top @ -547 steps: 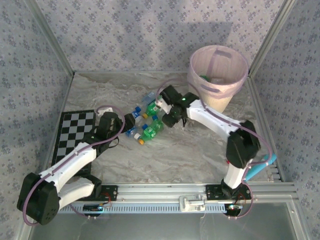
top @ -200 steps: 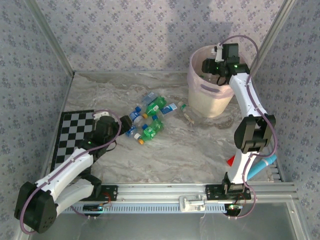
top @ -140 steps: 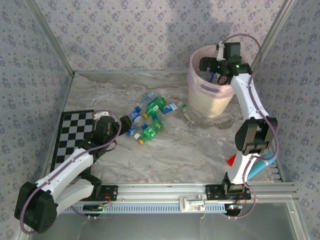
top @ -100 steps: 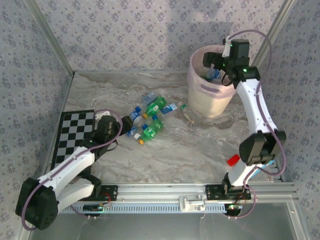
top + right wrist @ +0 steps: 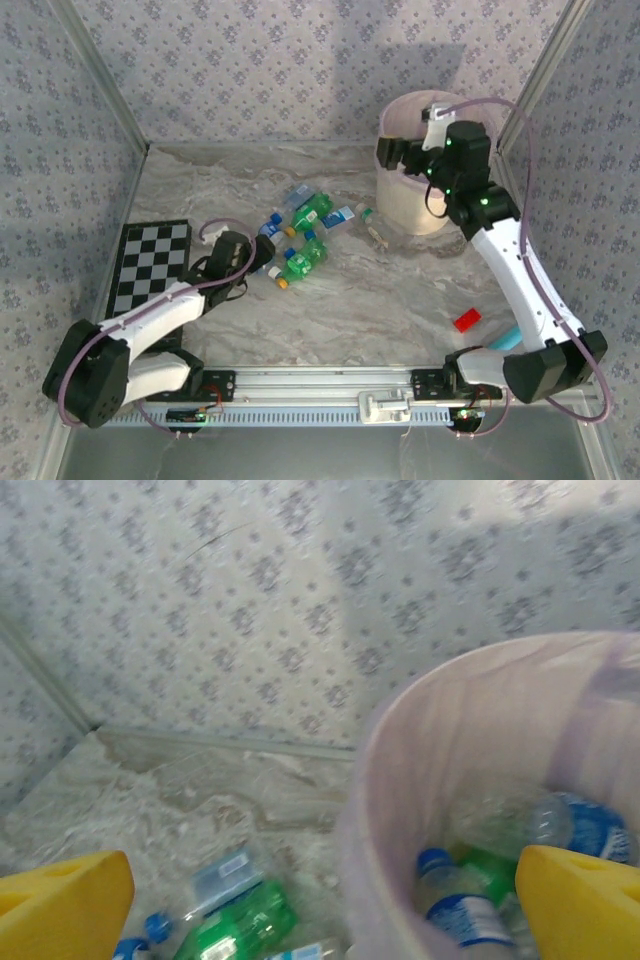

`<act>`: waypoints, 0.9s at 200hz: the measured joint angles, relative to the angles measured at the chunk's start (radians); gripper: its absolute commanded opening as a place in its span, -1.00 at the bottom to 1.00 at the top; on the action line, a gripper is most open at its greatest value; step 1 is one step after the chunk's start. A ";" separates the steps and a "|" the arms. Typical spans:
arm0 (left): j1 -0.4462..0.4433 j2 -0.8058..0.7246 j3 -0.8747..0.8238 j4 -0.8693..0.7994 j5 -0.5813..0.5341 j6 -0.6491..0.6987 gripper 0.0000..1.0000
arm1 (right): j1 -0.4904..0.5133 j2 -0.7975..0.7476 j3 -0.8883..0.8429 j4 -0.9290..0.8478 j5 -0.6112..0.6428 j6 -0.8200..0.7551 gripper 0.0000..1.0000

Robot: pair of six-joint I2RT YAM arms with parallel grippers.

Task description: Put the plastic bottles in the bin

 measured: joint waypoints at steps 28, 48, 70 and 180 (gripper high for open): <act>-0.019 0.046 0.000 0.011 -0.023 -0.039 1.00 | 0.082 -0.045 -0.068 0.037 0.021 0.000 1.00; -0.023 0.084 0.000 0.016 -0.030 -0.066 1.00 | 0.119 -0.051 -0.093 0.061 0.041 0.005 1.00; -0.025 0.124 0.000 0.022 -0.030 -0.085 1.00 | 0.132 -0.050 -0.115 0.067 0.059 0.031 1.00; -0.032 0.194 -0.039 0.079 -0.046 -0.125 0.53 | 0.174 -0.029 -0.176 0.123 0.066 0.047 1.00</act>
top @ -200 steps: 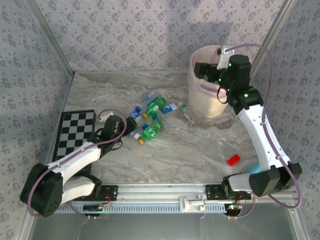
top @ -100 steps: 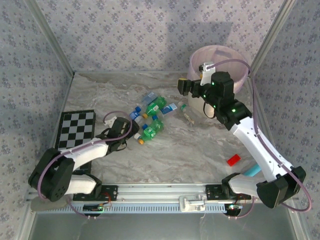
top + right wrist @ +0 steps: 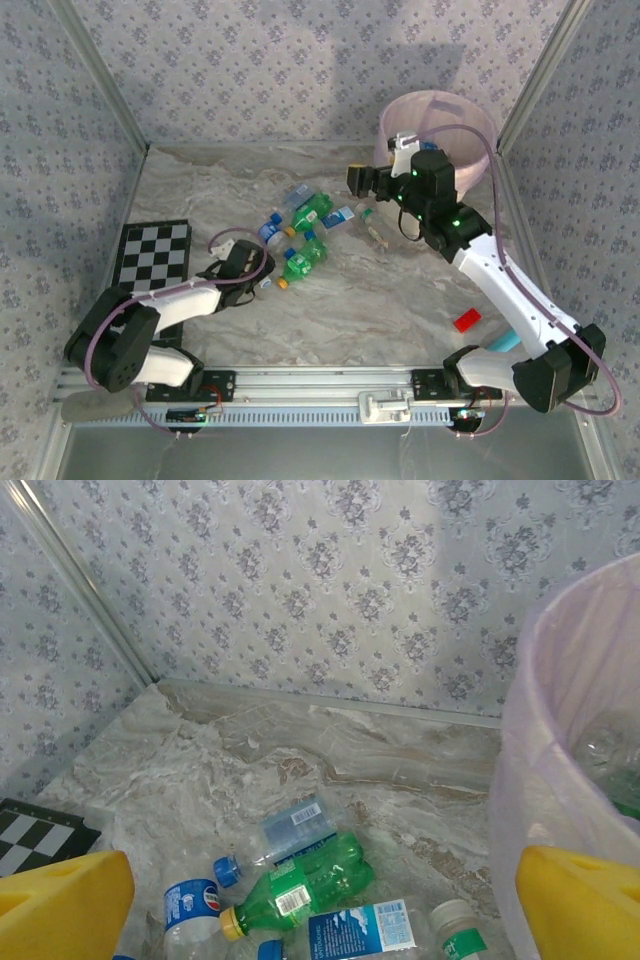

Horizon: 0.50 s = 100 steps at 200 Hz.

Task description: Put the plastic bottles in the bin

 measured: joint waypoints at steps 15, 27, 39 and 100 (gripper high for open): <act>0.000 0.002 -0.001 0.004 -0.003 0.001 0.41 | 0.011 0.005 0.000 0.000 0.000 -0.011 1.00; 0.000 0.002 -0.003 0.009 -0.008 0.000 0.31 | 0.017 0.008 0.000 0.000 0.000 -0.025 1.00; 0.000 0.003 -0.007 0.017 -0.013 0.001 0.21 | 0.019 0.010 0.000 0.000 -0.001 -0.031 1.00; 0.000 -0.112 -0.034 0.031 -0.040 0.089 0.02 | -0.006 0.033 -0.006 0.042 -0.179 -0.021 1.00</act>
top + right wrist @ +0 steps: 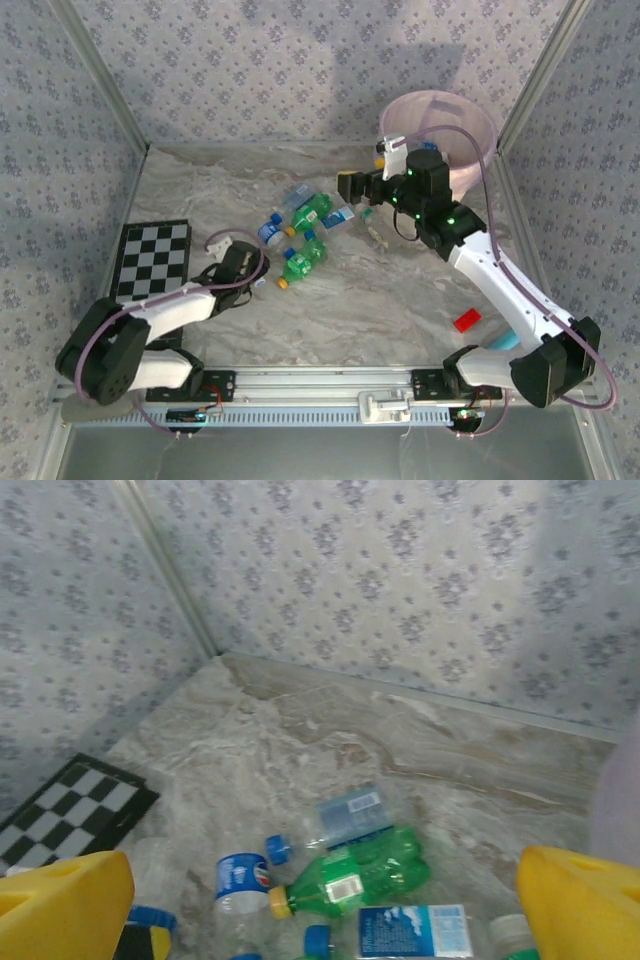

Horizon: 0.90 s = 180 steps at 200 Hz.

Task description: Put the plastic bottles in the bin

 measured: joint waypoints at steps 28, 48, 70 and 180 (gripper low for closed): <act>0.000 -0.125 0.000 0.023 0.005 0.109 0.02 | -0.005 0.034 0.000 0.026 -0.093 0.028 1.00; 0.000 -0.202 -0.001 0.057 0.026 0.201 0.02 | 0.008 0.077 0.012 0.033 -0.143 0.050 1.00; 0.000 -0.257 0.000 0.105 0.079 0.290 0.01 | 0.039 0.129 0.035 0.033 -0.175 0.066 1.00; -0.085 -0.280 0.052 0.227 0.332 0.489 -0.01 | 0.156 0.330 0.191 0.053 -0.365 0.175 0.75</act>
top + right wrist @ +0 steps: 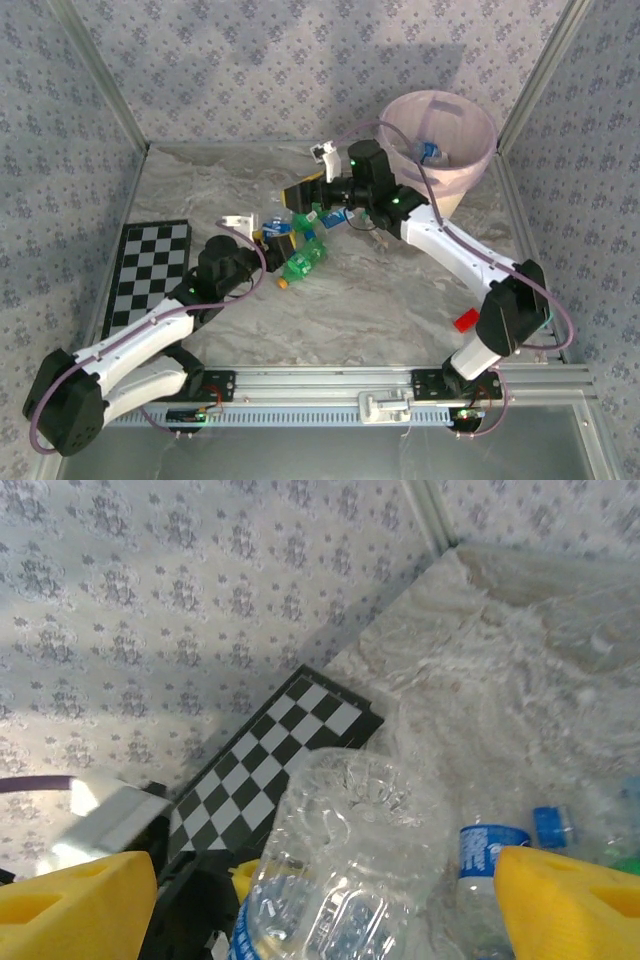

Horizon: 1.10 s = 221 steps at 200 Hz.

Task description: Put the plastic bottles in the bin

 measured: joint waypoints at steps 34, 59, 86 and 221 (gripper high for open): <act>-0.027 0.000 0.020 0.022 0.002 0.024 -0.01 | 0.011 0.059 0.002 0.006 -0.043 0.054 0.72; -0.045 0.015 0.029 0.023 0.001 0.038 -0.01 | 0.016 0.079 0.002 0.018 -0.066 0.084 0.58; -0.050 0.027 0.032 0.026 -0.004 0.048 0.02 | 0.020 0.093 0.010 0.033 -0.082 0.111 0.27; -0.047 -0.085 -0.003 0.002 -0.184 0.026 0.97 | -0.089 0.109 0.118 -0.101 -0.069 0.020 -0.13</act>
